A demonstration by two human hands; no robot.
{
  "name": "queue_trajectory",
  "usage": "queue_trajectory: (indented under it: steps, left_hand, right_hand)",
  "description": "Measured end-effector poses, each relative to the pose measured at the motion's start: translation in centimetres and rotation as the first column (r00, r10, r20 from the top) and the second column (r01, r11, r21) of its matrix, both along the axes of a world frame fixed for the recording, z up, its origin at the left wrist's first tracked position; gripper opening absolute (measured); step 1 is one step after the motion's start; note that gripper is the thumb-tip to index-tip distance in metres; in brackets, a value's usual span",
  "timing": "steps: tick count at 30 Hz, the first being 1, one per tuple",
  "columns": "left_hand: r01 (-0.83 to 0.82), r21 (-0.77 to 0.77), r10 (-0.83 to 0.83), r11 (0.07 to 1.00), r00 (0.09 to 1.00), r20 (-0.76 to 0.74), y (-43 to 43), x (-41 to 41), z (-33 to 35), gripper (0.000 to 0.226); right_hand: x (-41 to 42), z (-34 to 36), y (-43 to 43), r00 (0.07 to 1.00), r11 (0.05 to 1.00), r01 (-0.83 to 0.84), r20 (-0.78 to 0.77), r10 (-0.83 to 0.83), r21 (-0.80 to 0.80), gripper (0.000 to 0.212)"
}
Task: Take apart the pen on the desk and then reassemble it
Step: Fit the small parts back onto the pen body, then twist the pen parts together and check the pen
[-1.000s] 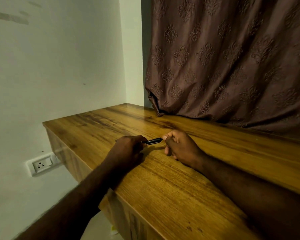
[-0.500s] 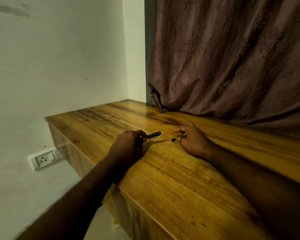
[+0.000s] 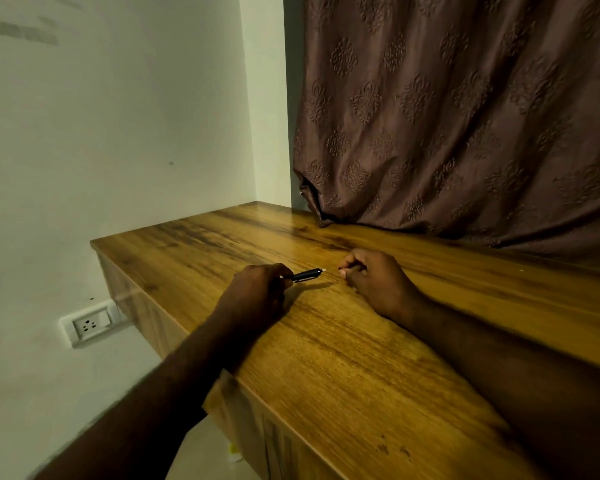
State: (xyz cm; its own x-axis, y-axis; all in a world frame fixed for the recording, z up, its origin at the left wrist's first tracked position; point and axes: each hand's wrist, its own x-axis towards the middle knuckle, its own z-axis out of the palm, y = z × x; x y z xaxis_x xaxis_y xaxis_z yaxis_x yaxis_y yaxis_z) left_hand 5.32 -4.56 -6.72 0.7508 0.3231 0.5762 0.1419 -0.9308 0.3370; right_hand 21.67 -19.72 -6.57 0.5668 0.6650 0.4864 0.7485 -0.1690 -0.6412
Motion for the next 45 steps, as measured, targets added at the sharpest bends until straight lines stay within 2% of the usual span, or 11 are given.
queue_trajectory:
  steps: [4, 10, 17, 28, 32, 37, 41, 45]
  left_hand:
    - [0.011, 0.001, -0.011, 1.000, 1.000, -0.012, -0.1, -0.1, -0.1, 0.025]
    - [0.033, 0.016, -0.033, 0.999, 0.999, -0.016, 0.1, -0.1, -0.1, 0.034]
    - [0.033, 0.034, -0.032, 0.999, 0.999, -0.027, -0.1, -0.1, 0.0, 0.021]
    - [0.053, 0.054, -0.052, 0.997, 0.999, -0.010, -0.3, -0.1, 0.1, 0.022]
    - [0.048, 0.063, -0.047, 0.997, 0.999, -0.017, -0.2, -0.1, 0.1, 0.021]
    - [0.050, 0.070, -0.048, 0.996, 0.998, -0.036, -0.1, -0.2, 0.1, 0.024]
    - [0.057, 0.077, -0.055, 0.995, 0.998, -0.026, 0.0, -0.2, 0.1, 0.026]
    - [0.086, 0.045, -0.085, 0.995, 0.996, -0.016, -0.2, -0.3, 0.2, 0.035]
  right_hand:
    - [-0.6, 0.1, 0.0, 0.992, 0.992, -0.051, -0.105, 0.063, 0.114, 0.010]
    - [-0.6, -0.2, 0.2, 0.991, 0.992, -0.097, -0.082, 0.103, 0.080, 0.013]
    - [-0.9, -0.2, 0.2, 0.988, 0.989, -0.136, -0.073, 0.139, 0.052, 0.012]
    - [-1.0, -0.3, 0.5, 0.990, 0.989, -0.128, -0.042, 0.132, 0.075, 0.011]
    - [-1.5, -0.3, 0.8, 0.979, 0.981, -0.156, -0.110, 0.169, 0.117, 0.015]
    - [-1.8, -0.1, 0.8, 0.929, 0.972, -0.158, -0.308, 0.206, 0.175, 0.018]
    - [-2.1, -0.1, 0.9, 0.938, 0.978, -0.166, -0.286, 0.196, 0.126, 0.007]
    - [-2.3, 0.1, 0.7, 0.939, 0.986, -0.145, -0.302, 0.163, 0.084, 0.016]
